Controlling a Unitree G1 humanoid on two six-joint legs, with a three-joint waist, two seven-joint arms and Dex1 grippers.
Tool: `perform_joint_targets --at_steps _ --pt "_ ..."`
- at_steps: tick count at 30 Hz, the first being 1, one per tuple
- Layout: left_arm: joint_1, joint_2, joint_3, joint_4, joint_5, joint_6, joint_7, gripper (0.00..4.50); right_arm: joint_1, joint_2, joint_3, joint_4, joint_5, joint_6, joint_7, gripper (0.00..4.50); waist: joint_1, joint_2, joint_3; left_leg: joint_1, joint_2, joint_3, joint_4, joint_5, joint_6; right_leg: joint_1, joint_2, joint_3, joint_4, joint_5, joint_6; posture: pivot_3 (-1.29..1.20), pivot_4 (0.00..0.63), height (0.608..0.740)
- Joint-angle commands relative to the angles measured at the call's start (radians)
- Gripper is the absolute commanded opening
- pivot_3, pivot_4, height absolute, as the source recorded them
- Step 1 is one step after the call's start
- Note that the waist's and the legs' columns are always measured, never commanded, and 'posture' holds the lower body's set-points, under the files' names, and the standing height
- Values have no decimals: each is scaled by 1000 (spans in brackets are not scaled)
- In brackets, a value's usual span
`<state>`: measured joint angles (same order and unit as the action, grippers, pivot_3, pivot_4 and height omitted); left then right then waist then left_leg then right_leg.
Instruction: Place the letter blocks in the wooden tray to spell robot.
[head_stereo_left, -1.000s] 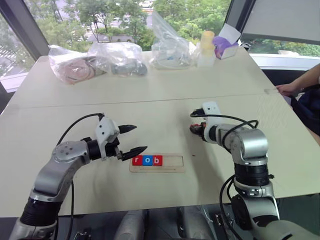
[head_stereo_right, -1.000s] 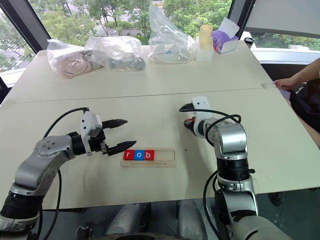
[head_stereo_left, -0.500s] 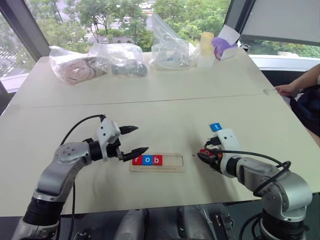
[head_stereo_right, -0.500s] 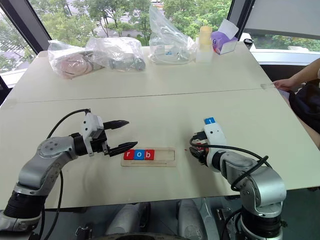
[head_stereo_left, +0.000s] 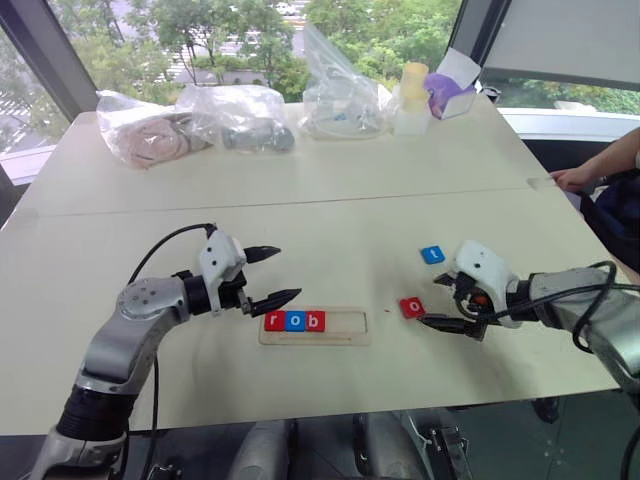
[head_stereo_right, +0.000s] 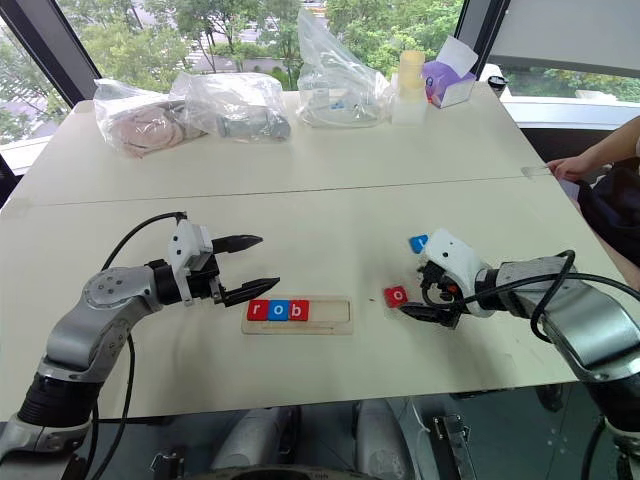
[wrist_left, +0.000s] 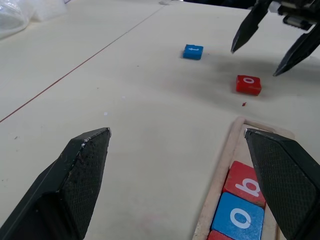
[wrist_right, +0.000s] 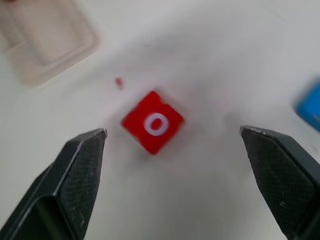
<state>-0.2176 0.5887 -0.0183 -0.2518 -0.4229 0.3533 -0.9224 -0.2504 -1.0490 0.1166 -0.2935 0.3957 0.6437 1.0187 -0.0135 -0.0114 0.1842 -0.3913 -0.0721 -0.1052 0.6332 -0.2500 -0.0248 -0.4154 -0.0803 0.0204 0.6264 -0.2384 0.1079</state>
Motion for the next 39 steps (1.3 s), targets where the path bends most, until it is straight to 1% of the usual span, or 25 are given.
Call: perform_joint_targets --at_steps 1,4,9,13,15,17,20,21,24,29,33,35,39 --pt "-1 9 18 -29 -2 -17 3 4500 -29 3 33 114 -66 -238 151 4420 1 0 0 0 0 0 0 0 0 0 0 0 0 0 0 0 150 740" --pt "8 15 24 -44 -6 -13 5 4500 -82 57 81 238 -136 -371 191 4420 -1 -1 1 0 0 0 1 0 0 0 0 0 0 0 0 0 150 740" --pt "67 69 42 -104 -52 14 -53 4500 -130 123 105 350 -182 -459 232 4420 0 -1 1 0 0 -1 0 0 0 0 -1 1 0 0 -1 0 150 740" --pt "91 111 57 -125 -87 19 -97 4500 -142 159 116 383 -218 -508 245 4420 3 0 1 0 0 -1 0 0 0 -1 -1 1 0 0 -1 0 150 740" --pt "94 128 65 -129 -102 19 -117 4500 -146 172 116 392 -234 -527 245 3892 3 0 1 0 0 -1 0 0 0 0 -1 1 0 0 -1 0 150 740" --pt "91 135 72 -125 -114 12 -132 4500 -146 178 111 394 -244 -534 247 3168 3 0 1 0 0 -1 0 0 0 0 -1 1 0 0 -1 0 150 740" --pt "84 146 80 -119 -123 10 -146 4500 -145 180 103 380 -253 -540 246 1581 3 0 1 0 0 -1 0 0 0 0 -1 1 1 0 -1 0 150 740" --pt "81 149 83 -117 -127 12 -150 4500 -147 182 97 371 -256 -538 233 1192 3 0 1 0 0 -1 0 0 0 0 -1 1 1 0 -1 0 150 740" --pt "73 159 88 -110 -138 15 -158 4500 -156 192 85 308 -247 -501 212 1185 2 0 1 0 0 -1 0 0 -1 -1 -1 1 1 0 -1 0 150 740" --pt "59 161 84 -102 -140 18 -158 4500 -178 237 112 101 -219 -314 173 1185 1 0 1 0 0 -1 0 0 -1 -2 -2 2 1 0 -1 0 150 740" --pt "54 158 81 -103 -137 17 -151 4500 -203 312 167 -34 -207 -137 119 1185 3 0 1 0 0 -2 0 0 -1 -2 -2 2 1 0 -1 0 150 740" --pt "53 156 81 -103 -135 17 -145 4500 -222 350 202 -49 -224 -73 82 1185 3 0 1 0 0 -2 0 0 -1 -2 -2 2 1 0 -1 0 150 740" --pt "56 156 84 -108 -137 17 -136 4500 -234 380 257 -73 -239 -2 52 1185 5 0 1 -1 -1 -2 0 0 -1 -2 -2 2 1 0 -1 0 150 740"
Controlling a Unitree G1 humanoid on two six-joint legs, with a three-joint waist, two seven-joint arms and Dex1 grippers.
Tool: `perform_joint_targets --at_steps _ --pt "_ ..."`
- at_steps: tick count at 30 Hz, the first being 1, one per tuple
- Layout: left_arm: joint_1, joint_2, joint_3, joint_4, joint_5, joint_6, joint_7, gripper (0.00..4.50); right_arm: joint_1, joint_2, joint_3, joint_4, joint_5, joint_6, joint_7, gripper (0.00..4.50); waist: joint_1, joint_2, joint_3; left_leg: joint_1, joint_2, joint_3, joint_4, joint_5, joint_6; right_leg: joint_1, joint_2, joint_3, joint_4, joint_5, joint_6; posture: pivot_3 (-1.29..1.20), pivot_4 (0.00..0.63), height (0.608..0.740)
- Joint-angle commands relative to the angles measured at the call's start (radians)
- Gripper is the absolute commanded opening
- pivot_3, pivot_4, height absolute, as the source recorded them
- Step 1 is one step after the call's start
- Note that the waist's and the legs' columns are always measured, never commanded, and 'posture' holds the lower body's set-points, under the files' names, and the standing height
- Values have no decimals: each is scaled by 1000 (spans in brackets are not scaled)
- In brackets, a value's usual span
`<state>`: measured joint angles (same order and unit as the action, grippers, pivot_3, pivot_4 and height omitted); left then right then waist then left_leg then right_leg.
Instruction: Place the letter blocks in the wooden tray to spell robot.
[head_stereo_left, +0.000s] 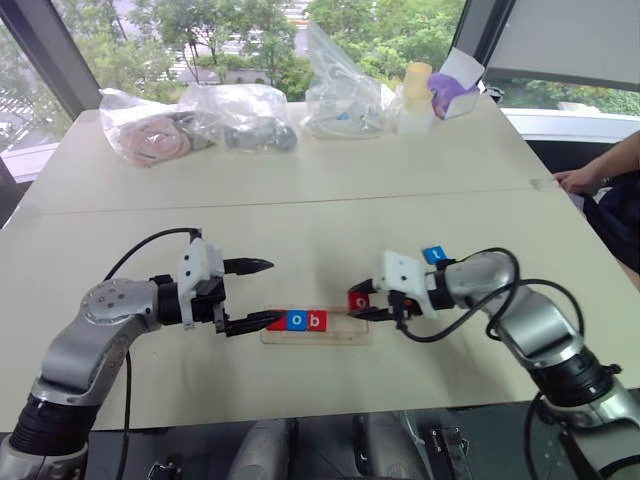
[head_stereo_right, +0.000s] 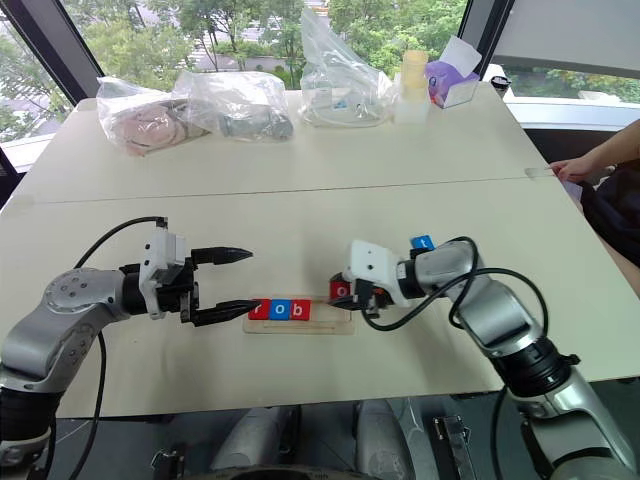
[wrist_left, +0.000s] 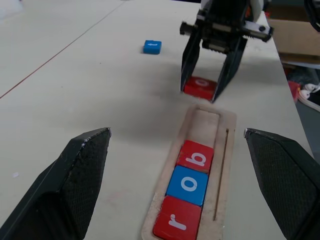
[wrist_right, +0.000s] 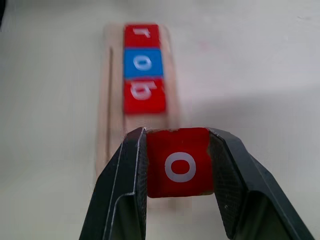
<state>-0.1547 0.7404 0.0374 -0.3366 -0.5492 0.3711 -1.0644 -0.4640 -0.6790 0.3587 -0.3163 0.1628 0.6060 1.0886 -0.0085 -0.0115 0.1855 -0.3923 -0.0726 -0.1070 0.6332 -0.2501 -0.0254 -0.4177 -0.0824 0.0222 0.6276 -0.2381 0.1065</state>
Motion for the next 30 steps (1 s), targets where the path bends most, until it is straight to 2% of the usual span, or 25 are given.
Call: perform_joint_targets --at_steps 1,10,26,27,30 --pt "-5 5 29 -24 -11 -1 7 4500 -22 14 23 -56 -3 45 -22 1185 -1 0 0 0 0 0 0 0 0 0 0 0 0 0 0 0 150 740" --pt "6 7 32 -35 -10 -1 28 4500 -34 29 75 -77 8 103 -31 1185 -3 0 0 0 0 0 0 0 0 -1 1 0 0 0 0 0 150 740" --pt "18 8 38 -60 -16 16 45 4500 -51 59 101 -59 0 82 -46 1185 -3 0 0 0 0 0 0 0 0 -1 1 0 1 0 0 0 150 740" --pt "19 9 39 -61 -18 18 46 4500 -52 60 102 -56 -1 82 -47 2208 -3 0 0 0 0 0 0 0 0 -1 1 0 1 0 0 0 150 740" --pt "20 10 39 -64 -19 21 48 4500 -52 61 105 -53 -2 80 -47 3540 -3 0 0 0 0 0 0 0 0 -1 1 0 1 0 0 0 150 740"
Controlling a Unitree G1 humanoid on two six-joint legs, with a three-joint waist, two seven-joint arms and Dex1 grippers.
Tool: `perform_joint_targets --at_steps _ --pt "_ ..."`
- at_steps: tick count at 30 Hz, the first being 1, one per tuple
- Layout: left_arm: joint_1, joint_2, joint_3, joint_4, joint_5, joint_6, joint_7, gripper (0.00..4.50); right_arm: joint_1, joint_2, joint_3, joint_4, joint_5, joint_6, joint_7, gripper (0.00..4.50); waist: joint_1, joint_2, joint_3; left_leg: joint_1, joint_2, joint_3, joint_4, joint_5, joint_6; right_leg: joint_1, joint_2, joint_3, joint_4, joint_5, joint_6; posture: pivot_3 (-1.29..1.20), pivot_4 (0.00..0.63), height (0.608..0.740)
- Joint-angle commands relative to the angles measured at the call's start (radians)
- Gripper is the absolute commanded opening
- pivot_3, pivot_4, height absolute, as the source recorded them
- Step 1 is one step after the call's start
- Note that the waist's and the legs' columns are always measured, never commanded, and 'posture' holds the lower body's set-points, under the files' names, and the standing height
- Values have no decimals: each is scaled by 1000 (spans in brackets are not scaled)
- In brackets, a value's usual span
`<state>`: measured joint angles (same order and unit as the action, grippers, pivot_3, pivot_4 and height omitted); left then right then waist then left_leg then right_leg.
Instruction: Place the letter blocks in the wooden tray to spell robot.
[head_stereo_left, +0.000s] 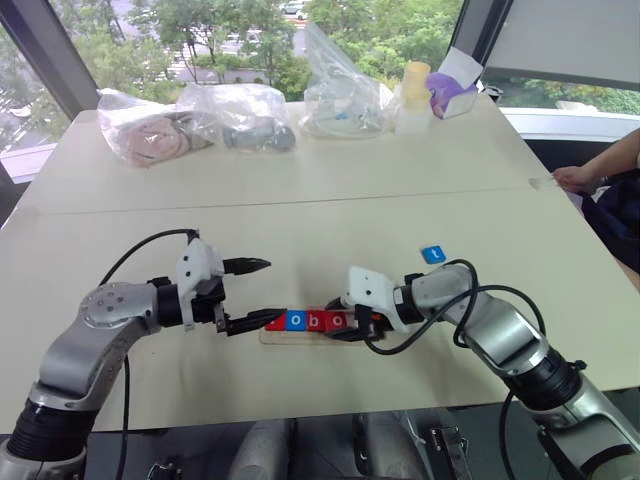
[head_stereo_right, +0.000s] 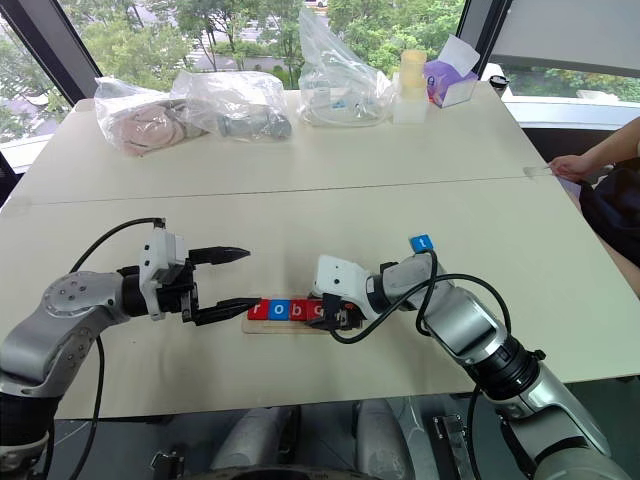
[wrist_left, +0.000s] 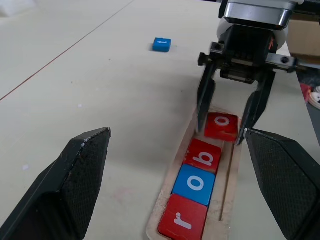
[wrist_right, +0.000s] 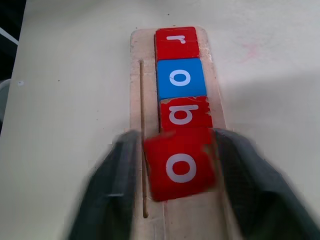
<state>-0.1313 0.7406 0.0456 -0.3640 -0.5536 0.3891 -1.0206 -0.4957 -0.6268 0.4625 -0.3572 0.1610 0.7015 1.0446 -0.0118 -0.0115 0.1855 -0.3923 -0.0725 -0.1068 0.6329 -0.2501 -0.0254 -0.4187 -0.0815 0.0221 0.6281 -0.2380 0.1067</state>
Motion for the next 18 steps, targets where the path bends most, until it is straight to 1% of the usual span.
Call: perform_joint_targets --at_steps 1,2,6,11,14,18 --pt "-4 10 31 -37 -15 4 5 4500 -21 10 1 -11 -1 -16 -3 4075 0 0 0 0 0 0 0 0 0 0 0 0 0 0 0 0 150 740" --pt "-3 10 32 -38 -15 4 5 4500 -20 10 3 -9 -3 -18 -4 4439 0 0 0 0 0 0 0 0 0 0 0 0 0 0 0 0 150 740" --pt "-4 8 30 -39 -13 5 6 4500 -19 8 4 -5 -15 -30 -12 4439 0 0 0 0 0 0 0 0 0 0 0 0 0 0 0 0 150 740" --pt "-16 2 25 -34 -10 9 6 4500 -33 26 -28 31 -22 -37 -44 4439 -1 0 0 0 0 0 0 0 0 0 0 0 0 0 0 0 150 740" --pt "-20 -2 20 -32 -7 7 8 4500 -37 21 -19 44 -26 -49 -38 4439 -1 0 0 0 0 0 0 0 0 0 0 0 0 0 0 0 150 740" --pt "-26 -5 19 -30 -6 7 8 4500 -33 8 12 84 -74 -109 -42 4439 -1 0 0 0 0 0 0 0 0 0 0 0 0 0 0 0 150 740"
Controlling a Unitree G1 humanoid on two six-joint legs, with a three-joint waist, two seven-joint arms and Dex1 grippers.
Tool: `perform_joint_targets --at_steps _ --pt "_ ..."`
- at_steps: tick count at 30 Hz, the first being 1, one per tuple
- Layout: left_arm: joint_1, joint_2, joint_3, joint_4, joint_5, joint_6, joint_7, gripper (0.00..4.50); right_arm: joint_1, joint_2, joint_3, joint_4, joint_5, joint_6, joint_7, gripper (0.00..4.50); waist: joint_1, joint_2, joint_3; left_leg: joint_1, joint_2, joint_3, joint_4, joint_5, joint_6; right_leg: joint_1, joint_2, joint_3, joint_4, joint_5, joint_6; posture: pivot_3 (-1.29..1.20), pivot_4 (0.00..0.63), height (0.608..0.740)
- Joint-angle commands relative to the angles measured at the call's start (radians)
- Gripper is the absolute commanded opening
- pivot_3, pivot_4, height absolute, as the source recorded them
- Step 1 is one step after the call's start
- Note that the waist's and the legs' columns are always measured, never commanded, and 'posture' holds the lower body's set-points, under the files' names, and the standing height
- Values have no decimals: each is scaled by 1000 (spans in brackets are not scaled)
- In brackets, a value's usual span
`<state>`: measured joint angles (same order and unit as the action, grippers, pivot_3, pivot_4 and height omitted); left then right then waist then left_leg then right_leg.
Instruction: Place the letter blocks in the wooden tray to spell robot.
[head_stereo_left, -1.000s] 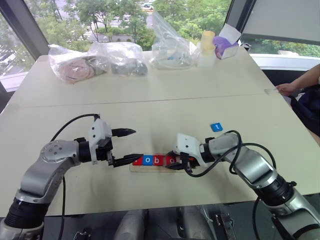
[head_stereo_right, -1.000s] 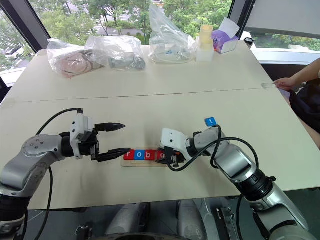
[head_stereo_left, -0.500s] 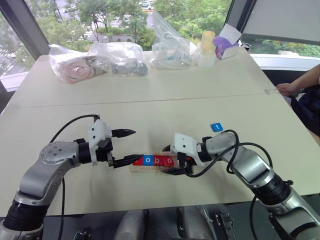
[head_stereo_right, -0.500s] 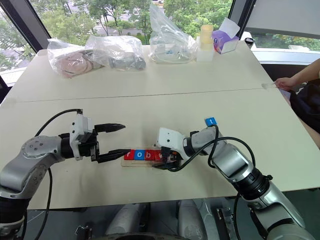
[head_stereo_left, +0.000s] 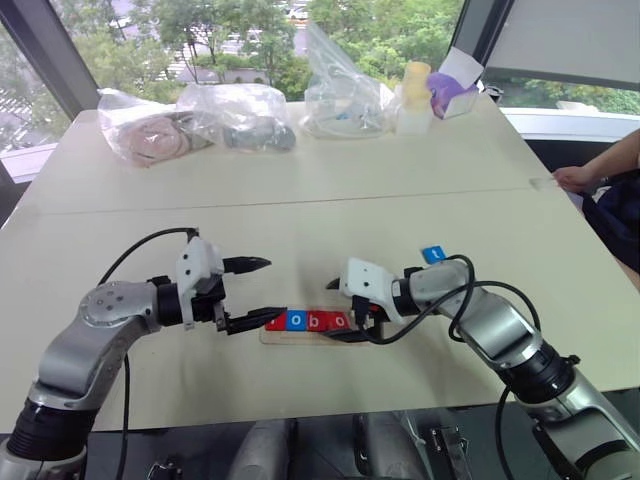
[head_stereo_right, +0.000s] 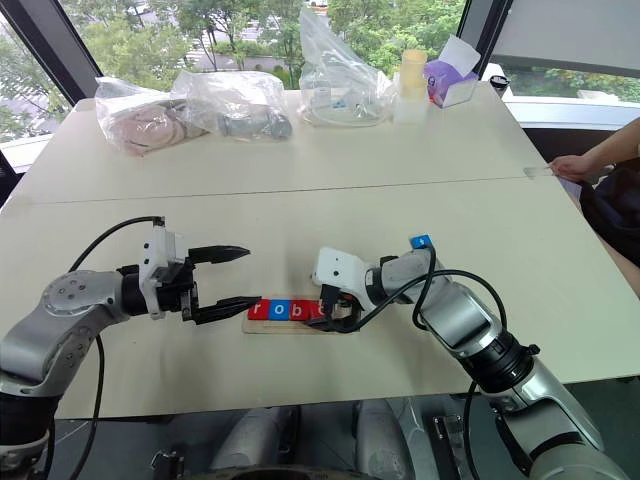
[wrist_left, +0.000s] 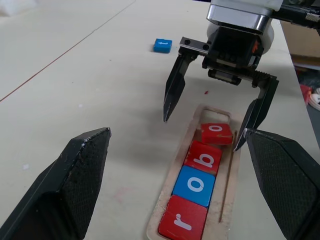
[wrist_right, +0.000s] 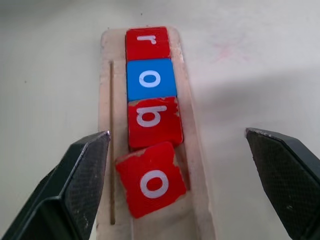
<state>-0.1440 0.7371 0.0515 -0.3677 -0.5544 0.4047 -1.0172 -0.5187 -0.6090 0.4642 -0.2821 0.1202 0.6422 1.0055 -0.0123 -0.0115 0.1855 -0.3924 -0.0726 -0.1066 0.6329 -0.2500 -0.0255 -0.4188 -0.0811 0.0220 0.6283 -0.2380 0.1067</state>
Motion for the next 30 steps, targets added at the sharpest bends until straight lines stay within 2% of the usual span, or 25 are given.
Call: perform_joint_targets --at_steps 1,9,19,23,30 --pt "-13 -2 13 -26 -5 -8 5 4500 -8 -8 10 17 -38 -60 -3 4439 0 0 0 0 0 0 0 0 0 0 0 0 0 0 0 0 150 740" --pt "-9 -3 14 -30 -7 -6 11 4500 -24 18 -40 15 12 -23 12 4439 -1 0 0 0 0 0 0 0 0 0 0 0 0 0 0 0 150 740" --pt "-16 -9 6 -21 -4 -12 13 4500 8 -78 -148 -33 52 29 7 4439 1 0 0 0 0 0 0 0 0 0 0 0 0 0 0 0 150 740" --pt "-26 -13 1 -13 -1 -13 7 4500 31 -106 -135 2 10 -12 -13 4439 0 0 0 0 0 0 0 0 0 0 0 0 0 0 0 0 150 740" --pt "-35 -15 -2 -8 1 -14 3 4500 44 -75 -107 31 -8 -30 -32 4439 0 0 0 0 0 0 0 0 0 0 0 0 0 0 0 0 150 740"
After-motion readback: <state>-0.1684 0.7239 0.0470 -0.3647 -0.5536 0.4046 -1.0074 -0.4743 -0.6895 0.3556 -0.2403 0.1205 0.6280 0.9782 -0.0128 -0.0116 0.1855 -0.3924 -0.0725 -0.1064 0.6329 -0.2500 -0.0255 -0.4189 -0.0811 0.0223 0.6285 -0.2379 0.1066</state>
